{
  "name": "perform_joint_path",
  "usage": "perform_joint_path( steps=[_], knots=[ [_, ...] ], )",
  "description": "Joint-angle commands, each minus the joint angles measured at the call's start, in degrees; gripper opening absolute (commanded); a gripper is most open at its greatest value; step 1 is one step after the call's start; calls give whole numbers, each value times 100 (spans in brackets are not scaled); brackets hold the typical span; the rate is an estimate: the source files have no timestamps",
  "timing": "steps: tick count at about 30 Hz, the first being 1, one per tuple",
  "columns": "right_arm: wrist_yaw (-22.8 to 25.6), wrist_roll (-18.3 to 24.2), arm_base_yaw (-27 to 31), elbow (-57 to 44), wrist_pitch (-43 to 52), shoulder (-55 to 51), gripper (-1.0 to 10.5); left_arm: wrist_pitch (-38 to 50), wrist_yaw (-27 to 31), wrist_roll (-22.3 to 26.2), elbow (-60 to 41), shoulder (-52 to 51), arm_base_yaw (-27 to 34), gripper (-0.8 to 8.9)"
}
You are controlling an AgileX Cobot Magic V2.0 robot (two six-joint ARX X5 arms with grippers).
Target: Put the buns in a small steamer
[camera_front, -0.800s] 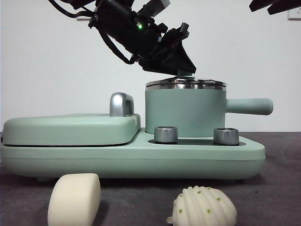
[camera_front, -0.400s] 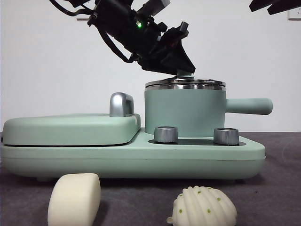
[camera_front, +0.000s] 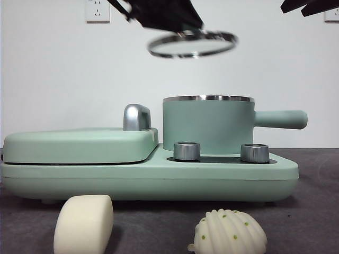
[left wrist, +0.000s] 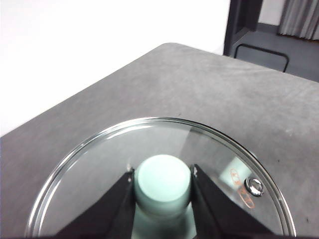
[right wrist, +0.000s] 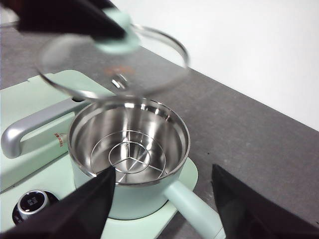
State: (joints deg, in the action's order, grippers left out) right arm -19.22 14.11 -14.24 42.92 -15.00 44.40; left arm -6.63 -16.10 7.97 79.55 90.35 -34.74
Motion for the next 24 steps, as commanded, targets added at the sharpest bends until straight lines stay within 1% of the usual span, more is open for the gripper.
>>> perform_joint_path(
  steps=[1, 6, 8, 10, 13, 16, 20, 24],
  knots=[
    [15, -17, -37, 103, 15, 46, 307, -560, 125, -4, 142, -236, 153, 8],
    [-4, -9, -286, 103, -52, 48, 308, -1840, 129, 11, 140, -785, 599, 11],
    [-28, -9, -490, 103, -83, 55, 308, -2249, 131, 96, 138, -964, 793, 12],
    [-37, -7, -809, 103, -125, 92, 308, -2542, 131, 201, 127, -1126, 1010, 12],
    [-28, 9, -1416, 103, -184, 225, 308, -2813, 131, 201, 111, -1300, 1305, 12],
    [-22, 11, -2085, 103, -168, 498, 308, -2905, 131, 197, 111, -1447, 1521, 12],
    [-9, 9, -2879, 103, -125, 1054, 308, -2885, 131, 192, 111, -1582, 1641, 12],
    [155, -20, -3587, 103, -15, 1768, 308, -2870, 131, 177, 111, -1622, 1683, 11]
  ],
)
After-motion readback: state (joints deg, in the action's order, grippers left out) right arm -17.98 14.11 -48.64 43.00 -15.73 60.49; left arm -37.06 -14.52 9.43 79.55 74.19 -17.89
